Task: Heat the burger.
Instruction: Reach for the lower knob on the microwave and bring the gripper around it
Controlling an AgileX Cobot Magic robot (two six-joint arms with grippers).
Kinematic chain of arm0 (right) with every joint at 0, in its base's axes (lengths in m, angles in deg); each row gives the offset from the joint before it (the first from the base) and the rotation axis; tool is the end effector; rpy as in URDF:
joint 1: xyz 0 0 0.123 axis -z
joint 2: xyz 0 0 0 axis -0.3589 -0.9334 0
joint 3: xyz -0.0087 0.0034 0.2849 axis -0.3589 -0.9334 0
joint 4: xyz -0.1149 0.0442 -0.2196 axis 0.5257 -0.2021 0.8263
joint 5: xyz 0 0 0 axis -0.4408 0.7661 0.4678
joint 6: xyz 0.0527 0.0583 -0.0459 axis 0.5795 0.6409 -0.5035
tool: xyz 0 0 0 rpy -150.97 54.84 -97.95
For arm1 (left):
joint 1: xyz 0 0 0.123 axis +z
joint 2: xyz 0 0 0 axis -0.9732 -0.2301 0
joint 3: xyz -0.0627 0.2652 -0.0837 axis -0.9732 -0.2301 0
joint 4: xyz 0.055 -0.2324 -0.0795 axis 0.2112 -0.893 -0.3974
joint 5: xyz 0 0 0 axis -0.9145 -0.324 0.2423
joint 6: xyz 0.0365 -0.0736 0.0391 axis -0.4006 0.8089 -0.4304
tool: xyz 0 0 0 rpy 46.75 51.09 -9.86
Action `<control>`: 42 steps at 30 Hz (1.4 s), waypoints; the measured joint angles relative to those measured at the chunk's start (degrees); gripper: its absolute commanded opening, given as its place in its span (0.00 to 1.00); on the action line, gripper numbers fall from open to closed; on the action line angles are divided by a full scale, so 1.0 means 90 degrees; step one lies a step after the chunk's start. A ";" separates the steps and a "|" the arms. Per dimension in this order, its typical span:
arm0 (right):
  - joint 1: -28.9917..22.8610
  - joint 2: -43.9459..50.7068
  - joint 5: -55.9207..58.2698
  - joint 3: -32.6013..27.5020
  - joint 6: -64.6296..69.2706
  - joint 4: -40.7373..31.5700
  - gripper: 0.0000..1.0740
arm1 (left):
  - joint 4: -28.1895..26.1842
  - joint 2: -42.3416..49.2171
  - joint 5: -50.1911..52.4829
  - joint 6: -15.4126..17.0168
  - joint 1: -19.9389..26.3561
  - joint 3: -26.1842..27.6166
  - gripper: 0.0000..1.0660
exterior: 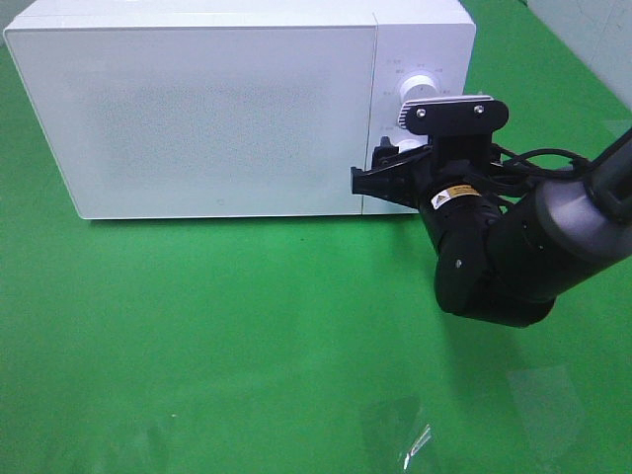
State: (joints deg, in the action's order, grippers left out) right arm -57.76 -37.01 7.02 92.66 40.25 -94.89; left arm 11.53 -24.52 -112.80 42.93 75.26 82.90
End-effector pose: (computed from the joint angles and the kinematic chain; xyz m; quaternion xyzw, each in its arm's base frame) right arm 0.3119 0.1664 0.1243 0.0059 0.7306 0.0160 0.6826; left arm -0.0092 -0.0050 0.2800 0.0359 0.8529 -0.0254 0.5202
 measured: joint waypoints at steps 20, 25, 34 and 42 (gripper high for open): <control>0.0127 -0.0465 -0.0019 0.0293 0.0146 0.0121 0.67 | 0.0000 0.0000 0.0000 0.0000 0.0000 0.0000 0.95; 0.0127 -0.0465 -0.0006 0.0293 0.0146 0.0121 0.61 | 0.0000 0.0000 0.0000 0.0000 0.0000 0.0000 0.95; 0.0095 -0.0465 0.0032 0.0293 0.0153 0.0210 0.20 | 0.0000 0.0000 0.0000 0.0000 0.0000 0.0000 0.95; 0.0095 -0.0465 0.0032 0.0293 0.0153 0.0216 0.04 | 0.0000 0.0000 0.0000 0.0000 0.0000 0.0000 0.95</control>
State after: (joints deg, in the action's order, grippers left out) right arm -56.90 -41.19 7.30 95.30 41.62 -92.94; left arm 11.53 -24.52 -112.80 42.93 75.26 82.90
